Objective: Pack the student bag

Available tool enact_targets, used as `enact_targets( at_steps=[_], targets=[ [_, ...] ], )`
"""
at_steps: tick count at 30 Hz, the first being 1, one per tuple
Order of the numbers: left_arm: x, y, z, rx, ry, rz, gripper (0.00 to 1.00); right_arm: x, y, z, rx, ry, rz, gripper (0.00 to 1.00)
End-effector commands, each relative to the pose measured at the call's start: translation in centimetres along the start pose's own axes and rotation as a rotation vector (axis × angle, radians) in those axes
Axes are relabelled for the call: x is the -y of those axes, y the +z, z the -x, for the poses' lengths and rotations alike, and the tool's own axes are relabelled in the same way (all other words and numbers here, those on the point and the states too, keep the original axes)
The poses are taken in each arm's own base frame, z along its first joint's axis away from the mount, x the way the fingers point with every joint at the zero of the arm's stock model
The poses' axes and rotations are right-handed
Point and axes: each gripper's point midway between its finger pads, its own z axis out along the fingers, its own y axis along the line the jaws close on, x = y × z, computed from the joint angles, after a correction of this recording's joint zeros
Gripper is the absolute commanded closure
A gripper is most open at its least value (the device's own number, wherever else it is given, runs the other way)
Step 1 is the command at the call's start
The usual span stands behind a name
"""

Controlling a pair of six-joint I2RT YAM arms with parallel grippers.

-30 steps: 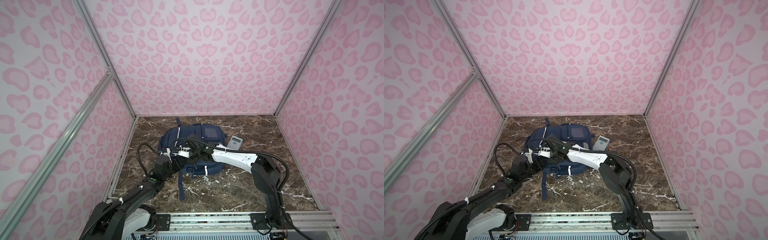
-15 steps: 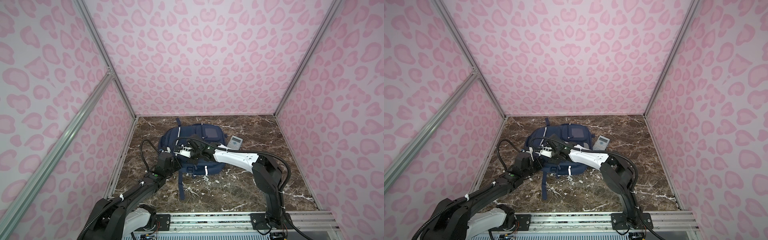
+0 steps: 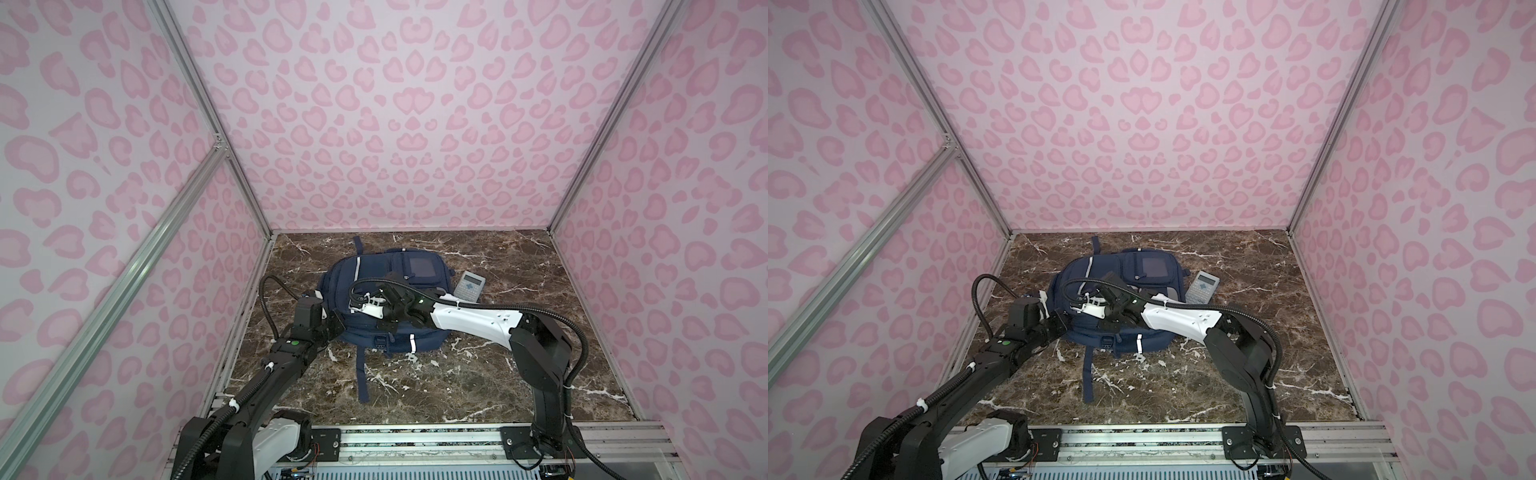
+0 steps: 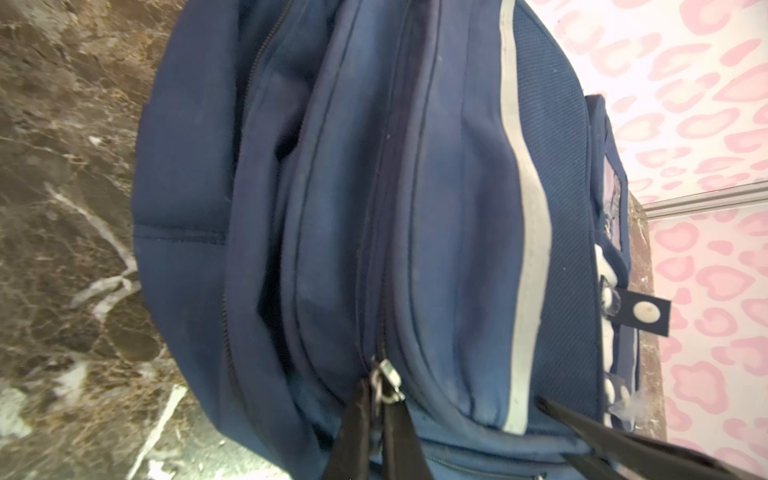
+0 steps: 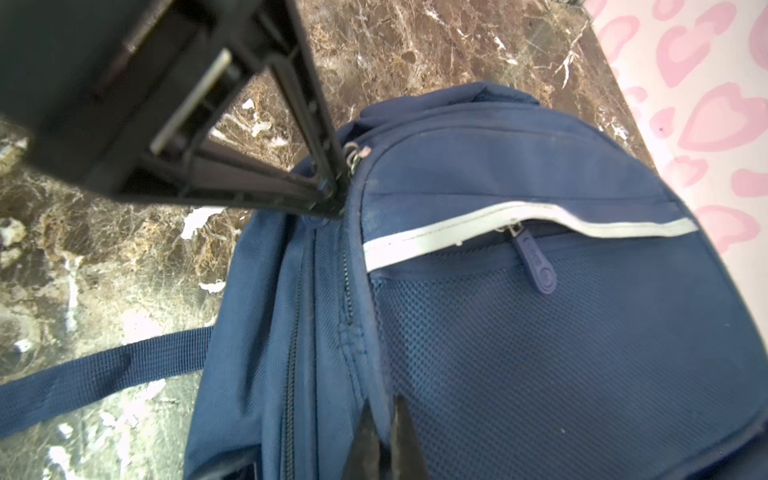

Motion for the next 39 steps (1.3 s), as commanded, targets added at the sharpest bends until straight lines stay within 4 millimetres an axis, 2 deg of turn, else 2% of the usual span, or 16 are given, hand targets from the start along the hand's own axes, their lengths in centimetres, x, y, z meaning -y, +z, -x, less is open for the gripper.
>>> enact_targets(
  at_steps=[1, 3, 6, 9, 12, 14, 18, 21, 23, 27, 30, 34, 35, 37, 38, 39],
  targets=[
    [-1.7, -0.6, 1.2, 0.05, 0.003, 0.089, 0.97, -0.4, -0.1, -4.0, -0.139, 0.018, -0.001, 1.0],
    [-1.0, -1.0, 0.7, 0.04, 0.006, 0.048, 0.97, 1.0, -0.1, -4.8, -0.141, 0.042, -0.042, 1.0],
    [-0.7, -1.9, -1.3, 0.006, 0.012, 0.026, 0.97, 3.7, -0.3, -5.7, -0.152, 0.102, -0.122, 0.99],
    [-0.6, -2.5, -3.7, -0.045, 0.019, 0.016, 0.97, 5.3, -0.9, -5.4, -0.109, 0.126, -0.181, 0.89],
    [1.2, -2.6, -6.2, -0.111, 0.023, -0.071, 0.97, 6.8, -1.5, -5.0, -0.1, 0.134, -0.264, 0.72],
    [2.7, -2.7, -7.0, -0.133, 0.053, -0.097, 0.97, 6.1, -2.3, -4.2, -0.067, 0.126, -0.248, 0.61],
    [6.6, -3.3, -7.6, -0.155, 0.089, -0.232, 0.97, 1.5, -4.1, -1.9, 0.132, 0.002, -0.195, 0.43],
    [8.6, -3.7, -8.0, -0.174, 0.118, -0.269, 0.97, -0.1, -4.8, -0.2, 0.242, -0.069, -0.282, 0.39],
    [9.4, -3.8, -8.4, -0.191, 0.118, -0.3, 0.97, -0.4, -4.6, 0.7, 0.274, -0.053, -0.279, 0.41],
    [9.8, -3.8, -9.0, -0.228, 0.113, -0.323, 0.97, -0.7, -3.6, 1.1, 0.281, -0.045, -0.273, 0.49],
    [9.4, -3.7, -9.2, -0.237, 0.119, -0.3, 0.96, -1.0, -4.2, 1.1, 0.331, -0.033, -0.278, 0.49],
    [10.4, -3.7, -9.4, -0.261, 0.11, -0.347, 0.97, -2.4, -4.2, 1.5, 0.356, -0.073, -0.226, 0.51],
    [10.7, -3.7, -9.5, -0.271, 0.106, -0.359, 0.97, -2.6, -3.9, 1.4, 0.347, -0.08, -0.221, 0.58],
    [11.5, -4.0, -9.4, -0.28, 0.097, -0.393, 0.96, -2.7, -2.9, 0.6, 0.297, -0.105, -0.238, 0.89],
    [11.6, -4.1, -9.2, -0.278, 0.095, -0.394, 0.96, -2.4, -2.7, 0.1, 0.289, -0.098, -0.259, 0.97],
    [11.3, -4.2, -9.0, -0.272, 0.095, -0.377, 0.97, -2.3, -2.6, -0.7, 0.287, -0.094, -0.265, 1.0]
  ],
)
